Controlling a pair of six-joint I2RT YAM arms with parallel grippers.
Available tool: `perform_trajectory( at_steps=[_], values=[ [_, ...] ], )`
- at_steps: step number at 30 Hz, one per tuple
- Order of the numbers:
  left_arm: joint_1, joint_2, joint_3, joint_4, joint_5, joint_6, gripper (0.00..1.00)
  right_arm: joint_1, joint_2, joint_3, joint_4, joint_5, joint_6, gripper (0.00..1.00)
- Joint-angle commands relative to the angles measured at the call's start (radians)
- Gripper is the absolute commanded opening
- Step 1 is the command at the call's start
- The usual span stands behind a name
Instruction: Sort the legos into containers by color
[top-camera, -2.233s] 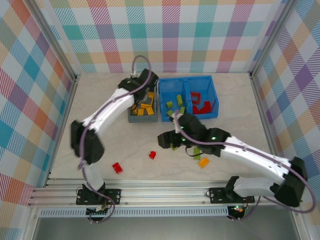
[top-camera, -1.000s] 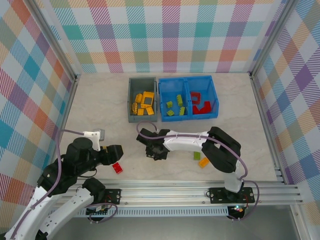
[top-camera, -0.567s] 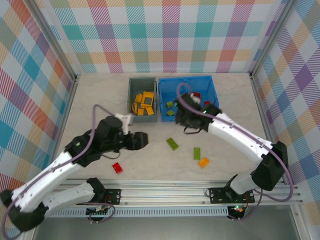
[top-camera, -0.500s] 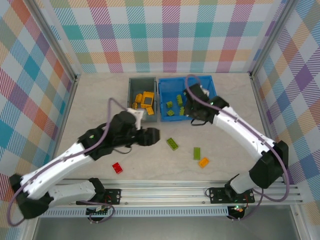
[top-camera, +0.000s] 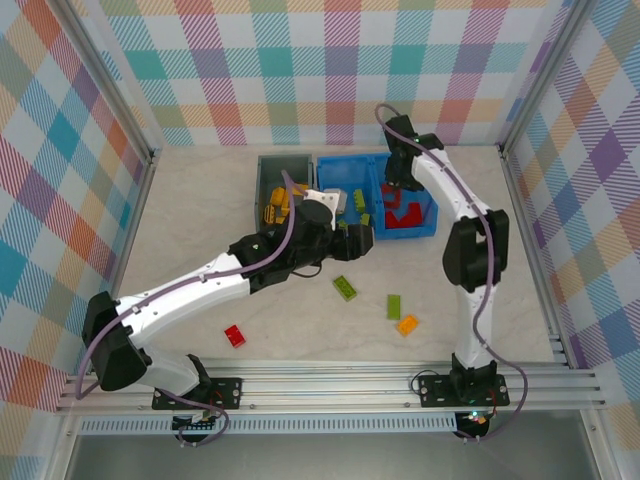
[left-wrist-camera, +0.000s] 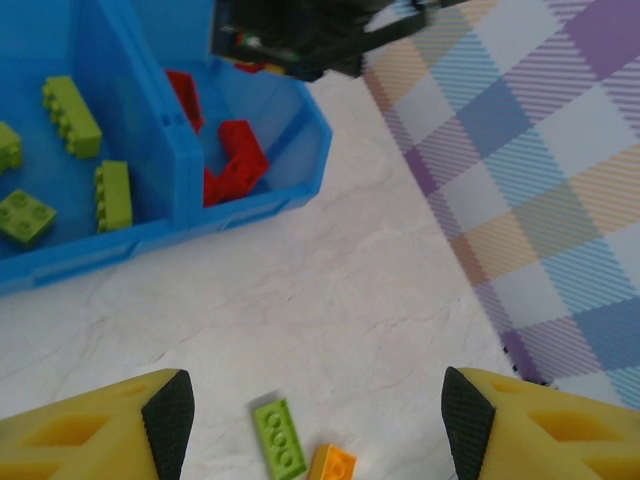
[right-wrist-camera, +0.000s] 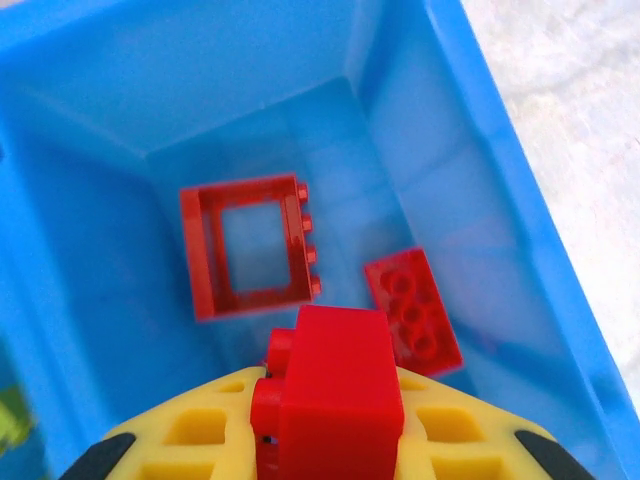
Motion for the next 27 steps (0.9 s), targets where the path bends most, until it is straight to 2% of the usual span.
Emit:
perform_trajectory(
  at_steps=[1, 9, 15, 18, 22, 27],
  values=[
    [-0.008, 0.023, 0.029, 0.088, 0.002, 0.019, 0.69, -0.019, 0.132, 0.159, -0.112, 0.041, -0.05, 0.19],
    [-0.011, 0.068, -0.003, 0.122, 0.058, 0.006, 0.69, -0.03, 0.317, 0.372, -0.176, 0.101, -0.06, 0.25],
    [-0.015, 0.082, -0.022, 0.112, 0.078, 0.01, 0.69, -0.023, 0.306, 0.384, -0.163, 0.06, -0.06, 0.51],
    [-0.016, 0.083, -0.031, 0.105, 0.08, 0.011, 0.68, -0.009, 0.253, 0.381, -0.165, 0.059, -0.064, 0.56],
    [-0.035, 0.095, -0.033, 0.081, 0.073, 0.025, 0.68, 0.012, 0.14, 0.369, -0.178, 0.055, -0.061, 0.54],
    [-0.092, 0.142, -0.015, -0.026, 0.02, 0.054, 0.67, 0.034, -0.126, 0.18, -0.136, 0.005, -0.056, 0.54]
  ],
)
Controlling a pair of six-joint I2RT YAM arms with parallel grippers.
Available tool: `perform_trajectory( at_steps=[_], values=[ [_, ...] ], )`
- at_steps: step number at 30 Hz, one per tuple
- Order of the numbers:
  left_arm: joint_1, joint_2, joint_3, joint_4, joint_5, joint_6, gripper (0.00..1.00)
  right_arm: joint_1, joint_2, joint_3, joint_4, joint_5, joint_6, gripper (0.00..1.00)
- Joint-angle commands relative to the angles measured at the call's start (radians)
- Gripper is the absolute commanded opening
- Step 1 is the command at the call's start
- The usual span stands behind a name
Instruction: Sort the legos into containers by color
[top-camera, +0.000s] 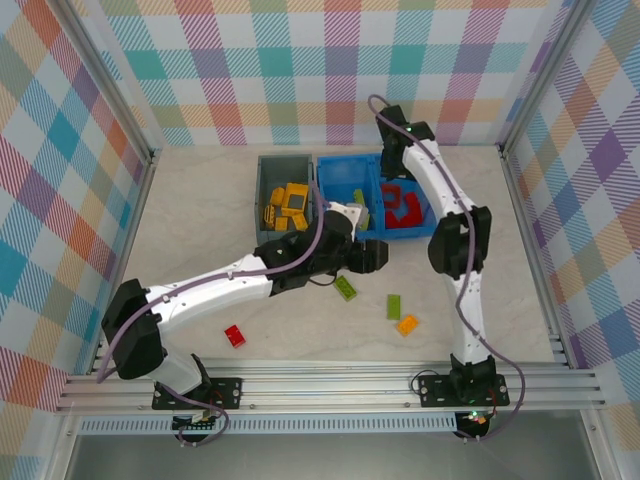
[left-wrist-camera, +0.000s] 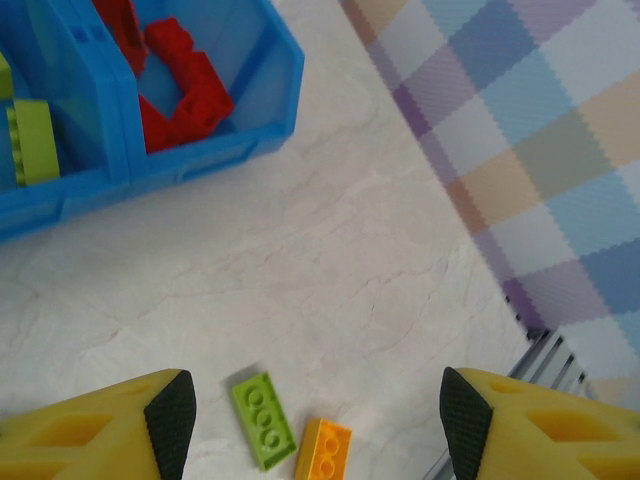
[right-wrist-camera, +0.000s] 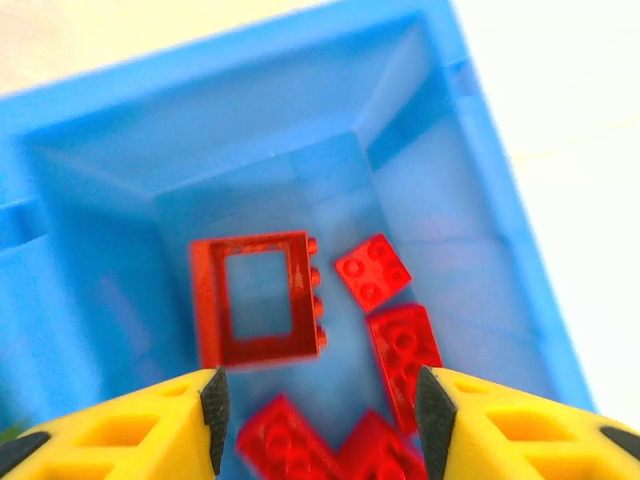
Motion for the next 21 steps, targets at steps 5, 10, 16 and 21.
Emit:
perform_trajectory(
  at_steps=[5, 10, 16, 21],
  values=[
    [-0.076, 0.061, -0.012, -0.166, -0.145, -0.075, 0.68, 0.014, -0.503, -0.371, 0.05, -0.179, 0.017, 0.56],
    [-0.088, 0.124, 0.026, -0.389, -0.329, -0.342, 0.72, 0.018, -0.832, -0.739, 0.108, -0.43, -0.004, 0.65],
    [-0.06, 0.237, 0.103, -0.522, -0.33, -0.566, 0.77, 0.037, -1.188, -1.088, 0.201, -0.741, -0.055, 0.77],
    [-0.015, 0.315, 0.15, -0.534, -0.297, -0.682, 0.8, 0.038, -1.409, -1.205, 0.21, -0.849, -0.05, 0.81]
  ],
)
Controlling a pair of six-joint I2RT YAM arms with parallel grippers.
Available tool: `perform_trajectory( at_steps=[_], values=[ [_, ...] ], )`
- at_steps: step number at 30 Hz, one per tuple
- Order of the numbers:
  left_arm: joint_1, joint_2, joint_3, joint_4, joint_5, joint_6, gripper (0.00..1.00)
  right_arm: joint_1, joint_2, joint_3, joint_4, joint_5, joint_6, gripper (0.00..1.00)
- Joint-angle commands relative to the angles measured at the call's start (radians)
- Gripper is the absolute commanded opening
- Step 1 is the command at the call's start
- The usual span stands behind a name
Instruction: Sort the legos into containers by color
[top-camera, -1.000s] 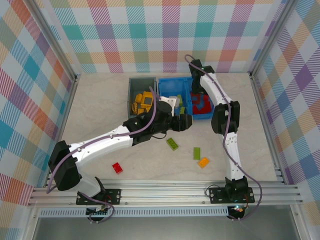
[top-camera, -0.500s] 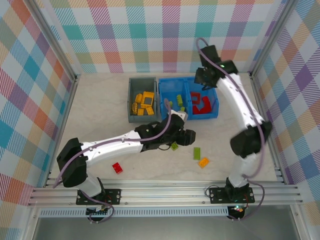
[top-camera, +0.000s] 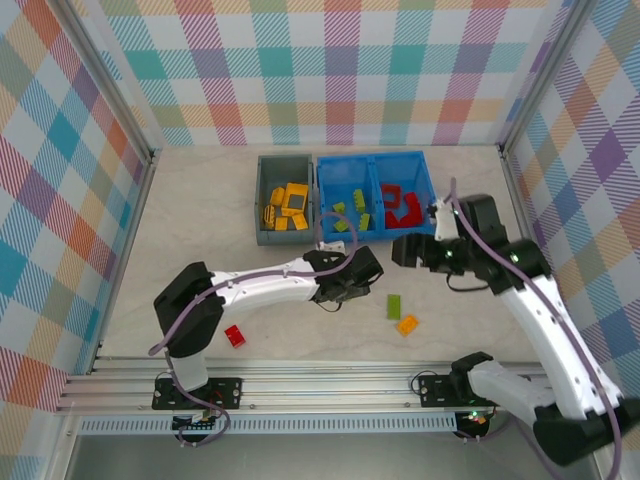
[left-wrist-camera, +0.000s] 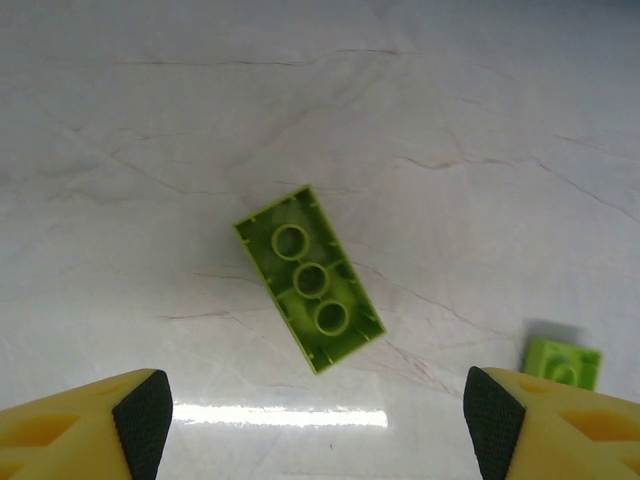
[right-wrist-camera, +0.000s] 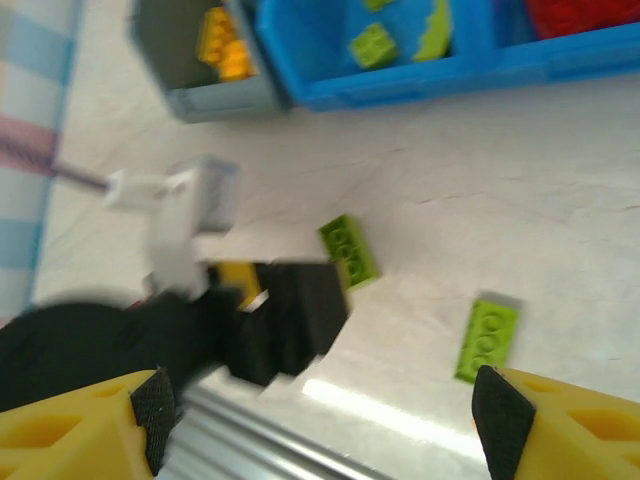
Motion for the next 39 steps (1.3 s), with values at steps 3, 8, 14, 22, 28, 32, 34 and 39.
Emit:
perform_trajectory(
  at_steps=[3, 8, 14, 22, 28, 32, 34, 39],
  values=[
    [0.062, 0.086, 0.082, -0.076, 0.016, -0.168, 0.83, 0.003, -0.14, -0.029, 0.024, -0.146, -0.001, 0.8],
    [0.102, 0.166, 0.092, 0.003, 0.098, -0.202, 0.81, 0.002, -0.168, -0.024, -0.011, -0.144, 0.01, 0.8],
    [0.108, 0.227, 0.142, -0.002, 0.104, -0.202, 0.69, 0.002, -0.161, -0.036, -0.003, -0.152, 0.036, 0.78],
    [0.108, 0.248, 0.117, 0.04, 0.13, -0.224, 0.41, 0.003, -0.175, -0.087, 0.039, -0.154, 0.072, 0.77],
    [0.105, 0.175, 0.123, 0.031, 0.07, -0.181, 0.24, 0.003, -0.182, -0.091, 0.041, -0.152, 0.066, 0.76],
    [0.131, 0.14, 0.265, -0.069, 0.001, -0.025, 0.25, 0.002, -0.18, -0.094, 0.115, -0.197, 0.077, 0.76],
    [0.164, 0.154, 0.344, -0.098, 0.015, 0.044, 0.24, 0.002, -0.176, -0.109, 0.192, -0.22, 0.107, 0.77],
    [0.261, 0.234, 0.549, -0.141, 0.045, 0.193, 0.23, 0.003, -0.153, -0.142, 0.405, -0.176, 0.172, 0.77]
  ],
)
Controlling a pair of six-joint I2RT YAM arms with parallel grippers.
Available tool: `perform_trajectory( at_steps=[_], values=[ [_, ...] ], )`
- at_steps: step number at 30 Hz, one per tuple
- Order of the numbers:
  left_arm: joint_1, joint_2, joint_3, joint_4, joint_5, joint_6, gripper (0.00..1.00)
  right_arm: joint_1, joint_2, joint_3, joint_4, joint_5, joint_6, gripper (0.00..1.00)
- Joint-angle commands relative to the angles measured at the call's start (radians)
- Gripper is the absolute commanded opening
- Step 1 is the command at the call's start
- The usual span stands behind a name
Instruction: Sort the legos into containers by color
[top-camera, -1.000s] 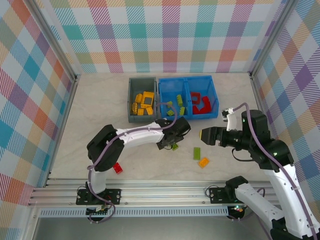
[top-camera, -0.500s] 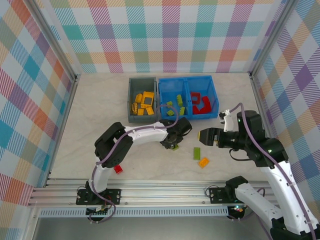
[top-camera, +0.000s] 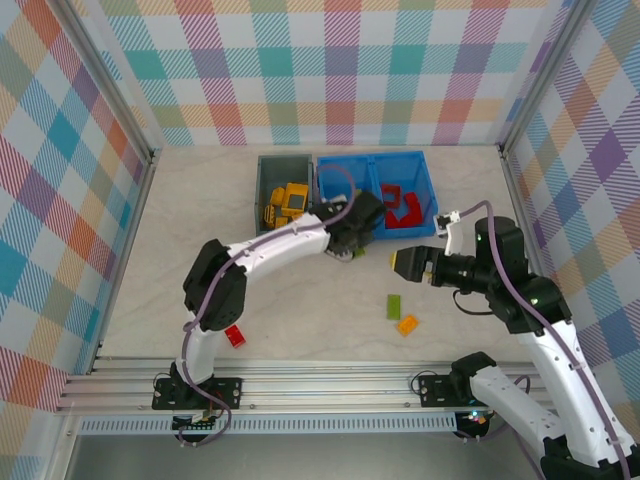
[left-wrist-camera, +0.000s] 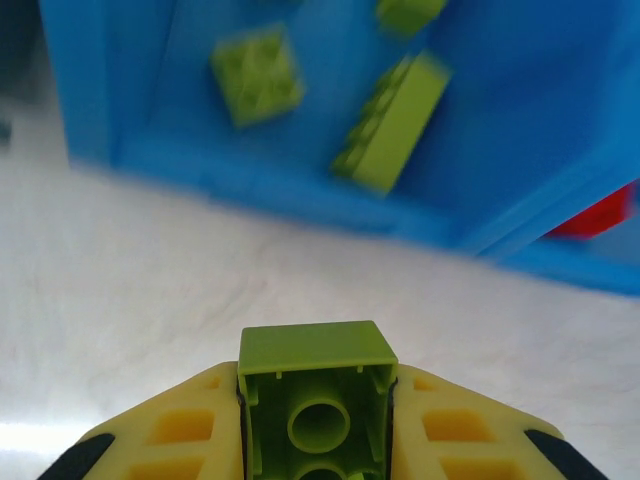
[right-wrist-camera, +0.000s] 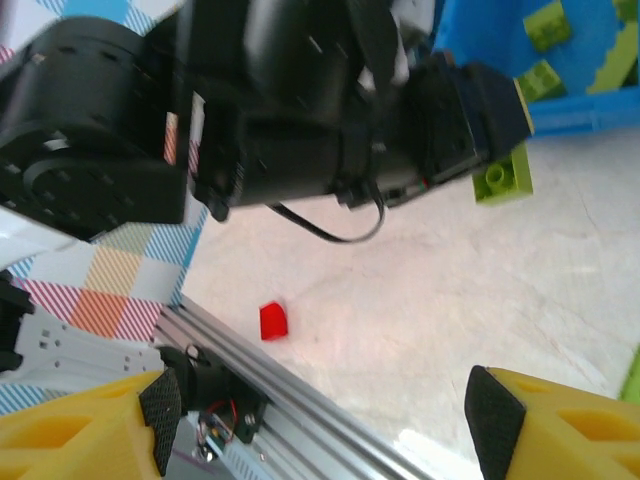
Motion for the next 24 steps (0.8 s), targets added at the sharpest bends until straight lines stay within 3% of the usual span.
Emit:
perform_trajectory(
  at_steps=[1, 13, 24],
  values=[
    [0.069, 0.03, 0.125, -0.067, -0.02, 0.155, 0.23, 0.003, 0.017, -0.02, 0.213, 0.023, 0.052, 0.76],
    [0.183, 0.396, 0.65, -0.014, -0.06, 0.422, 0.22, 0.007, 0.173, -0.007, 0.398, 0.08, 0.067, 0.76],
    [0.205, 0.57, 0.731, 0.091, -0.058, 0.472, 0.22, 0.009, 0.215, -0.037, 0.444, 0.078, 0.068, 0.77]
  ],
)
